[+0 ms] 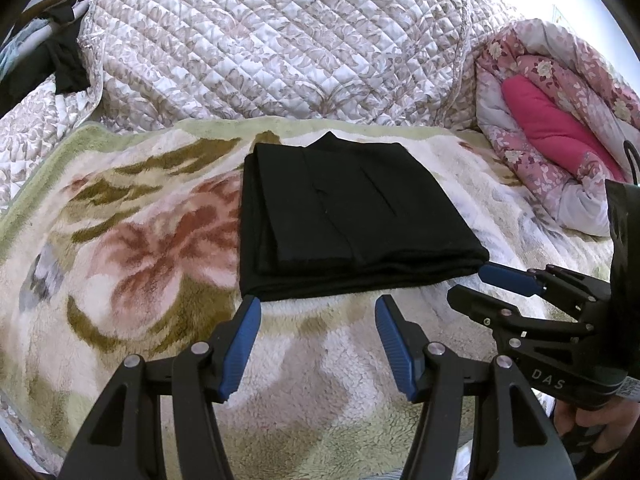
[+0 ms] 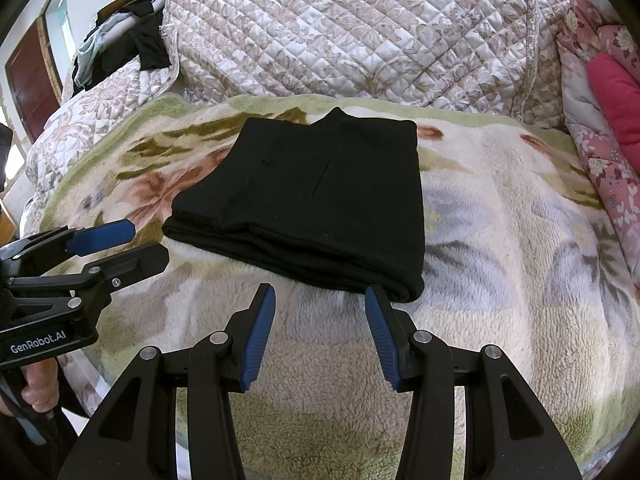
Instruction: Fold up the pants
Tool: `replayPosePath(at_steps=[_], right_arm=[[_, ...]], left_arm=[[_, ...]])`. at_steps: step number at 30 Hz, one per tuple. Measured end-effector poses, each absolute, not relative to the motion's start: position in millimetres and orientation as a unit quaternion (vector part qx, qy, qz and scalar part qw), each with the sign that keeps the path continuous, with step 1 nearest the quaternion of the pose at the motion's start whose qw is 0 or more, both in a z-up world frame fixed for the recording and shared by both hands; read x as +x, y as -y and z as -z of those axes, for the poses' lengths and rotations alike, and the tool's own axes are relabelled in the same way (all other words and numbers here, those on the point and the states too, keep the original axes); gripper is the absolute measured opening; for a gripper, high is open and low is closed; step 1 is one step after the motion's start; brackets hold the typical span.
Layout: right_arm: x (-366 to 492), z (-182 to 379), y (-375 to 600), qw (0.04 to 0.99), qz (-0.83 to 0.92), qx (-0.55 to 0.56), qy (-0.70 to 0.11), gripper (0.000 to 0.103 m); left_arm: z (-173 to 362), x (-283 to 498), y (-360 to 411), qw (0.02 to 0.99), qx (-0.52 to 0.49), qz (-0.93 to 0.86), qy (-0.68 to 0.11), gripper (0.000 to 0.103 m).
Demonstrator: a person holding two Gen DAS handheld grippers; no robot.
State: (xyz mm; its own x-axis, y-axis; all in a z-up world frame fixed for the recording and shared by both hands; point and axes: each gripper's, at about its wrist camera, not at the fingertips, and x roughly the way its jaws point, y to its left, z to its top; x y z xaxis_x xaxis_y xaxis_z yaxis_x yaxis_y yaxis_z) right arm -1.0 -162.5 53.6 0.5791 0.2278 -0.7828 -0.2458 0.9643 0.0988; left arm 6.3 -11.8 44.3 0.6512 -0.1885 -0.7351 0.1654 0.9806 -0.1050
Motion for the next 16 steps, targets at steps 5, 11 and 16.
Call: replayPosePath(at_steps=[5,11,16], right_arm=[[-1.1,-53.8,162.7,0.888,-0.134,-0.011,-0.439,0.047],[-1.4,-53.4,161.6,0.888,-0.133,-0.011,-0.440,0.047],[-1.6,-52.9,162.1,0.889,-0.132,-0.011,-0.438,0.047]], left_arm=[[-43.6,6.0,12.0,0.907,-0.014,0.098,-0.409,0.062],[-42.6,6.0,10.9,0.906,-0.023,0.103,-0.410,0.062],[-45.9,3.9,10.2,0.913,-0.023,0.095,-0.395,0.062]])
